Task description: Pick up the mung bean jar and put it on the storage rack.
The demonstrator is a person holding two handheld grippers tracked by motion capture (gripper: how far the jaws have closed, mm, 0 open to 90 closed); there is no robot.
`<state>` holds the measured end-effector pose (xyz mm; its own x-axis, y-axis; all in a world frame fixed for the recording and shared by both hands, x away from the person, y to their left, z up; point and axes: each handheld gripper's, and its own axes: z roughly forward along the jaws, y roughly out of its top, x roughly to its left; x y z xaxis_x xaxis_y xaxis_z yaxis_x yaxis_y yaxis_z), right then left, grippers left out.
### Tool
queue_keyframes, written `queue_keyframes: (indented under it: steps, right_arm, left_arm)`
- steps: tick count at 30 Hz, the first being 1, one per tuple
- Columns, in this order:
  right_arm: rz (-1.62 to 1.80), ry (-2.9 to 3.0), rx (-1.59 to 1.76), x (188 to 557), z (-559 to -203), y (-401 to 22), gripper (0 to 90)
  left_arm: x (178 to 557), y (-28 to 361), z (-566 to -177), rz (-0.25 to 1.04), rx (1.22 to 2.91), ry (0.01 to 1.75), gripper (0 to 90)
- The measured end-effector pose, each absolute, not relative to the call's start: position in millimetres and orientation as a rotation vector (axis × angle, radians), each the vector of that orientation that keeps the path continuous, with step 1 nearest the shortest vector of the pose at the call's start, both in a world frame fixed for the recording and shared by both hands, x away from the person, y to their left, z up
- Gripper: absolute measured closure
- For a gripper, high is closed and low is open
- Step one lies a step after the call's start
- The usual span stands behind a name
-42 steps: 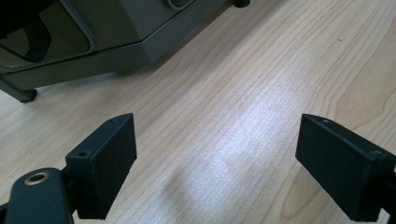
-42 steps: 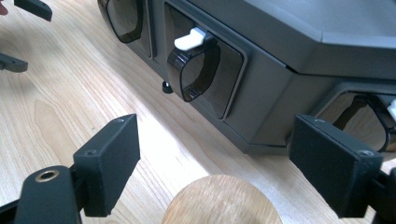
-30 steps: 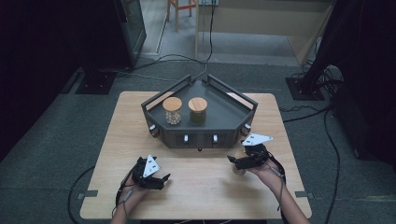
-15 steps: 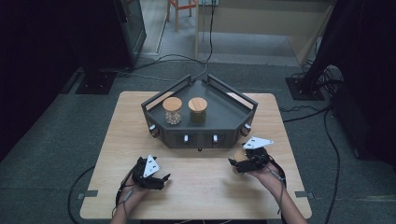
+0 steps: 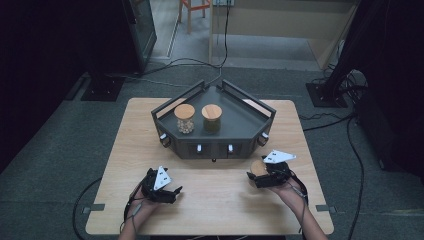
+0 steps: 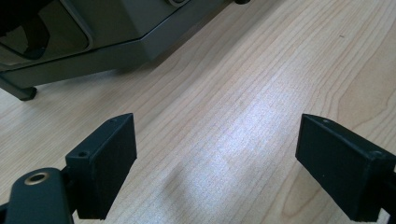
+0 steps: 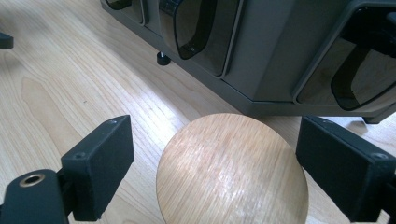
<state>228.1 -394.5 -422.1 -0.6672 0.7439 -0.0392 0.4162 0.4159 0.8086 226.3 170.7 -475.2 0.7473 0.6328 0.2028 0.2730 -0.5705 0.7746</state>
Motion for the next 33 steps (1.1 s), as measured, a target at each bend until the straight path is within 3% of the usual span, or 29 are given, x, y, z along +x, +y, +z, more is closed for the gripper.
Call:
queue_keyframes:
  steps: [33]
  right_arm:
    - [1.079,2.284,1.094,222.5,-454.1,-394.4,11.3]
  left_arm:
    - [225.0,172.2,-474.5,0.609,2.178,0.683,12.4]
